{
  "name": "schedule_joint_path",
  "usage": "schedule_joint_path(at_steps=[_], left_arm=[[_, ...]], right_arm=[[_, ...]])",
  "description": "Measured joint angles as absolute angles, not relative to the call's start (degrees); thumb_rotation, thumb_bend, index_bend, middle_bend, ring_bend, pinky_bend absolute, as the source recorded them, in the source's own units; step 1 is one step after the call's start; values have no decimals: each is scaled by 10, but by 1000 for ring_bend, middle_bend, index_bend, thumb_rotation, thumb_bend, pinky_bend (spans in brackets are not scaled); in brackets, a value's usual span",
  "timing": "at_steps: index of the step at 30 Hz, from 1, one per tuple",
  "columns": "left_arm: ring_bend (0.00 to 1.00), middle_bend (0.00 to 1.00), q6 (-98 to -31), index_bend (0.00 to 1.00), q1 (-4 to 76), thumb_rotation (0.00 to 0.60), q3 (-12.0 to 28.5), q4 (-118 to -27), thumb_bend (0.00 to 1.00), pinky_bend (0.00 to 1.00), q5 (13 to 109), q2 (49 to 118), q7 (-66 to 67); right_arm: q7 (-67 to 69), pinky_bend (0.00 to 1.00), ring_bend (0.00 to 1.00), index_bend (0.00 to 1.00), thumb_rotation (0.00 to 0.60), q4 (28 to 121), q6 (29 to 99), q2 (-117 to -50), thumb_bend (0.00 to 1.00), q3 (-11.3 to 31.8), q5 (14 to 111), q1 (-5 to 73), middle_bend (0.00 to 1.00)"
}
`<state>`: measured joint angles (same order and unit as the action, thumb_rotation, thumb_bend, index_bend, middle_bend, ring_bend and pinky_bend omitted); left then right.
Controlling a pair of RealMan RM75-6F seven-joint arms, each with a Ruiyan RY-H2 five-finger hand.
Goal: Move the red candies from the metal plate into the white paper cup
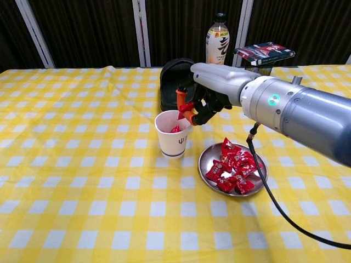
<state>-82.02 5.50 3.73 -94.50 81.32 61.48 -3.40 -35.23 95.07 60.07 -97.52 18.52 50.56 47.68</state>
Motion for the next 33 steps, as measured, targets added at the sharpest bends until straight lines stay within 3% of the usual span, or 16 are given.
schedule_joint_path(at_steps=[9, 18, 33], left_arm=[[0, 0, -815, 17, 57, 600, 38, -948, 38, 0, 809, 611, -41], [0, 0, -816, 17, 56, 600, 39, -948, 38, 0, 808, 611, -41], [0, 0, -823, 17, 55, 600, 39, -944, 39, 0, 810, 615, -35]], right_arm=[[-355, 846, 891, 508, 600, 915, 590, -999, 538, 185, 481, 505, 818], [-357, 846, 891, 301, 600, 909, 600, -1006, 494, 178, 475, 515, 818], [-359, 846, 891, 292, 600, 991, 659, -961, 482, 149, 507, 485, 818]])
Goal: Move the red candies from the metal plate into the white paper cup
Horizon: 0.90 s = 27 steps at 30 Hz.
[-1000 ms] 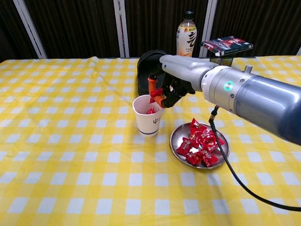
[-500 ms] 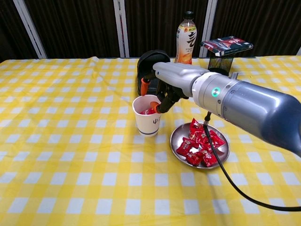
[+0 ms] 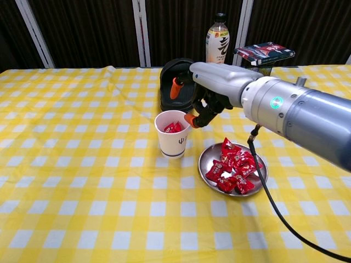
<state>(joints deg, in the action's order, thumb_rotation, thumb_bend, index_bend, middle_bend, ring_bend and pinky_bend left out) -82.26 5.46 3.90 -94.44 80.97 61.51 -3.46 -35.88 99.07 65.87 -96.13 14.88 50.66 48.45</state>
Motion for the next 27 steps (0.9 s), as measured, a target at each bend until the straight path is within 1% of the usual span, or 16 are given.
schedule_joint_path(at_steps=[6, 14, 17, 20, 27], left_arm=[[0, 0, -829, 20, 53, 600, 39, -943, 38, 0, 813, 618, -29], [0, 0, -842, 24, 49, 600, 37, -942, 38, 0, 823, 622, -23], [0, 0, -847, 26, 48, 600, 37, -942, 38, 0, 828, 624, -22], [0, 0, -851, 27, 47, 600, 37, -940, 38, 0, 831, 626, -20], [0, 0, -854, 27, 46, 600, 37, -937, 39, 0, 833, 628, -21]], right_arm=[[-365, 846, 891, 292, 600, 1053, 695, -914, 482, 104, 531, 444, 818], [-381, 846, 891, 292, 600, 1096, 721, -869, 480, 35, 549, 396, 818], [-386, 846, 891, 302, 600, 1102, 723, -864, 472, 18, 553, 384, 818], [-393, 846, 891, 350, 600, 1104, 720, -862, 470, 4, 555, 377, 818], [-397, 846, 891, 365, 600, 1094, 704, -874, 469, -7, 561, 370, 818]])
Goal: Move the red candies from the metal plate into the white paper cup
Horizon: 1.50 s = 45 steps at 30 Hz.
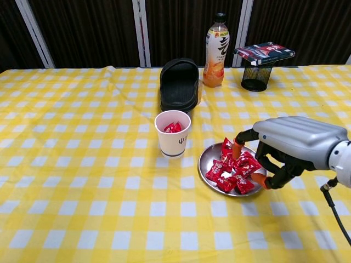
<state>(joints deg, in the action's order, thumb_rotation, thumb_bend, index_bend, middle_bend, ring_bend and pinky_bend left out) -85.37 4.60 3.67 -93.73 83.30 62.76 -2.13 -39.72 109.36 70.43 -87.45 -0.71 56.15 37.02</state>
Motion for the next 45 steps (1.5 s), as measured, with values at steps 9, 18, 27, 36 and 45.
schedule_joint_path(at_steps=[9, 18, 27, 36, 45], left_arm=[[0, 0, -853, 26, 46, 600, 37, -935, 38, 0, 834, 627, -25], [0, 0, -847, 26, 48, 600, 38, -937, 38, 0, 829, 626, -26], [0, 0, -844, 26, 48, 600, 38, -938, 39, 0, 825, 625, -24], [0, 0, -841, 26, 49, 600, 39, -940, 38, 0, 821, 624, -22], [0, 0, -840, 26, 49, 600, 40, -940, 39, 0, 819, 623, -24]], right_arm=[[-392, 846, 891, 348, 600, 1063, 679, -897, 416, -3, 559, 371, 818], [-386, 846, 891, 348, 600, 1028, 657, -915, 342, 10, 549, 376, 818], [-367, 846, 891, 358, 600, 1002, 641, -929, 341, 21, 552, 378, 818], [-357, 846, 891, 399, 600, 983, 630, -942, 341, 29, 554, 380, 818], [-346, 846, 891, 406, 600, 962, 620, -954, 341, 33, 554, 379, 818]])
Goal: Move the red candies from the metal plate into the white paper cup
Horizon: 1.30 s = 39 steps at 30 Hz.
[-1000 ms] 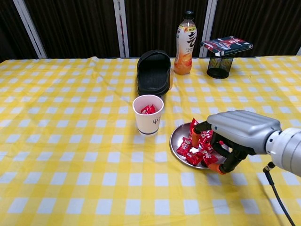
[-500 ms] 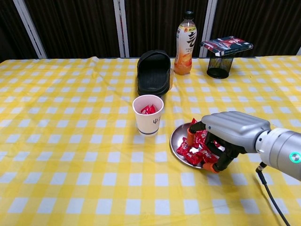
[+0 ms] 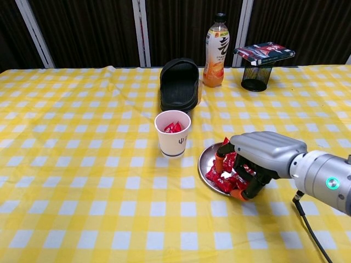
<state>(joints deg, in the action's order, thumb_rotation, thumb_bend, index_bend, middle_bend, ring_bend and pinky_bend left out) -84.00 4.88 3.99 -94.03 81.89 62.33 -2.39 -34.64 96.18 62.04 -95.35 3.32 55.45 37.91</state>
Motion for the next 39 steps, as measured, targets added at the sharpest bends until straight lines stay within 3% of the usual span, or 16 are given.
schedule_joint_path(at_steps=[13, 19, 39], left_arm=[[0, 0, -838, 26, 49, 600, 41, -941, 39, 0, 816, 623, -25], [0, 0, -838, 26, 49, 600, 41, -941, 39, 0, 816, 623, -26], [0, 0, -840, 26, 49, 600, 42, -941, 38, 0, 817, 623, -28]], right_arm=[[-340, 846, 891, 488, 600, 950, 610, -961, 346, 34, 552, 378, 818], [-334, 846, 891, 523, 600, 948, 607, -963, 422, 35, 555, 376, 818], [-317, 846, 891, 534, 600, 979, 623, -938, 461, 53, 568, 369, 818]])
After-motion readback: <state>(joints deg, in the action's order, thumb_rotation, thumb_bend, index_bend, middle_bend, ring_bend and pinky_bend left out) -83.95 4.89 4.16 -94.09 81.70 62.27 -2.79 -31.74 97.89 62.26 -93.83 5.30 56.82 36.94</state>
